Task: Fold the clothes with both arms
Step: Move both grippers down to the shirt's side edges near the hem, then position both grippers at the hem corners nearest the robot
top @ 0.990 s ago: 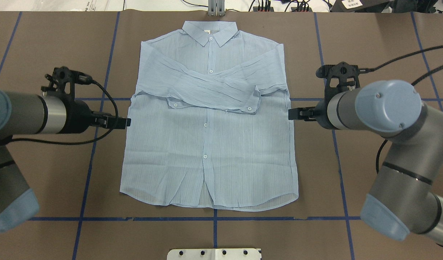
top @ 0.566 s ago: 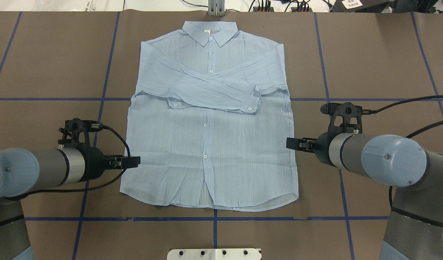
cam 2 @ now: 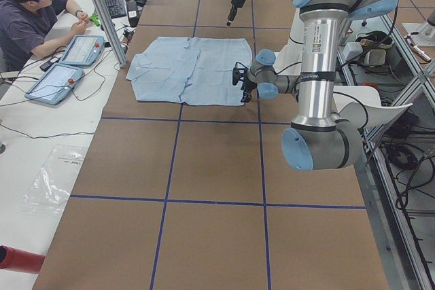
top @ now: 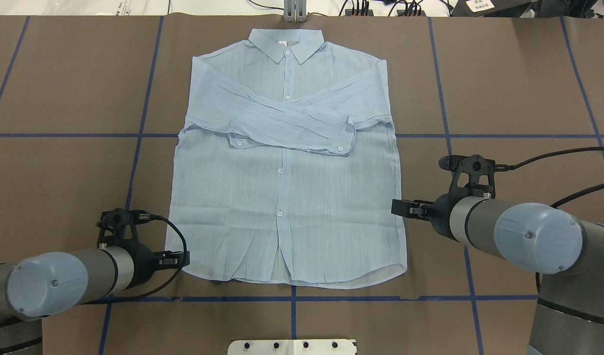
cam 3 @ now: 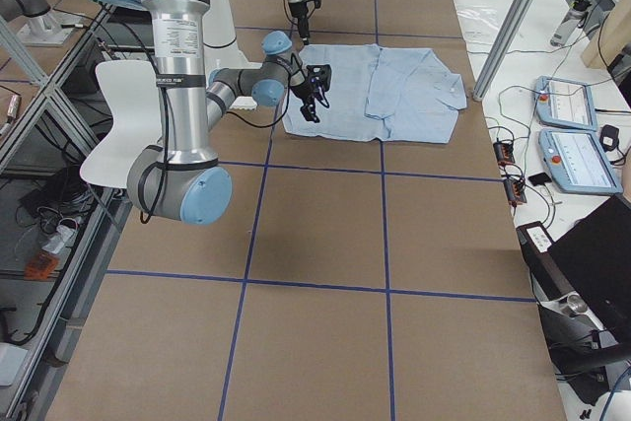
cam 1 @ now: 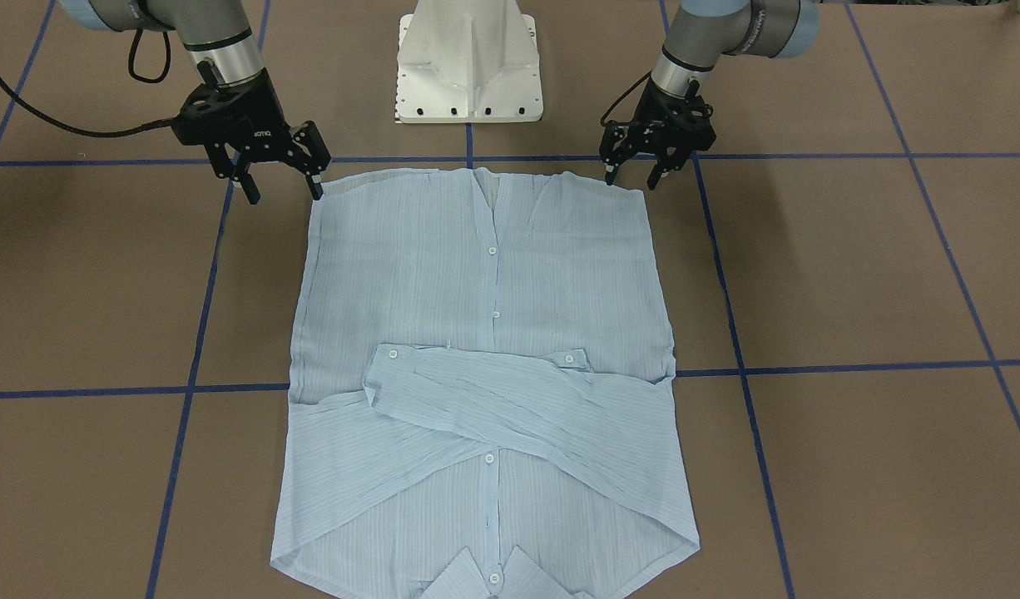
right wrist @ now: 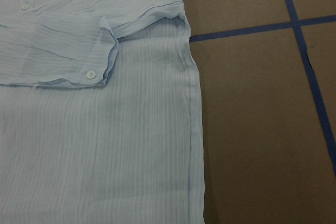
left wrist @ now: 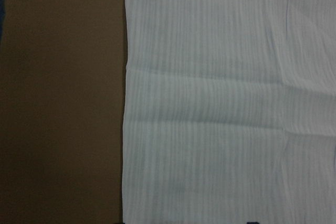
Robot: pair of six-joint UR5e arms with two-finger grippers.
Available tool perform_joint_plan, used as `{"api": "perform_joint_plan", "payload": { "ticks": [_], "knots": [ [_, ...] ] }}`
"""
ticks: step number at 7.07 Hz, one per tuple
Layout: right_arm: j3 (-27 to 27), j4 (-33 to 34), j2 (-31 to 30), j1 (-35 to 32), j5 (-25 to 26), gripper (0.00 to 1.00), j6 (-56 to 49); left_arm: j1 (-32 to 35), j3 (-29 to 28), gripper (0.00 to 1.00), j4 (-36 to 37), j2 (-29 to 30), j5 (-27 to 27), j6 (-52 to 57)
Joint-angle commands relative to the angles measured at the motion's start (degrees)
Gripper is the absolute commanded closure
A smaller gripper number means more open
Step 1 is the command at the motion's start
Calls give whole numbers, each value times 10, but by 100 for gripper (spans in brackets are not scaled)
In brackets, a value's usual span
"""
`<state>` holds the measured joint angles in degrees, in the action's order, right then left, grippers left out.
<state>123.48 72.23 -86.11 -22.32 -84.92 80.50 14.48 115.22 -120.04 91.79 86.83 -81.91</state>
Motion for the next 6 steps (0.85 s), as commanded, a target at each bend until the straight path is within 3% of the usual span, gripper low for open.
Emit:
{"api": "perform_joint_plan", "payload": {
  "ticks": [1, 6],
  "knots": [
    [-1, -1, 0, 1, 0, 0, 0, -3, -22, 48, 6, 7, 2, 3],
    [-3, -1, -1, 1, 0, 0, -1, -1, -19, 49, 7, 1, 2, 3]
  ]
}}
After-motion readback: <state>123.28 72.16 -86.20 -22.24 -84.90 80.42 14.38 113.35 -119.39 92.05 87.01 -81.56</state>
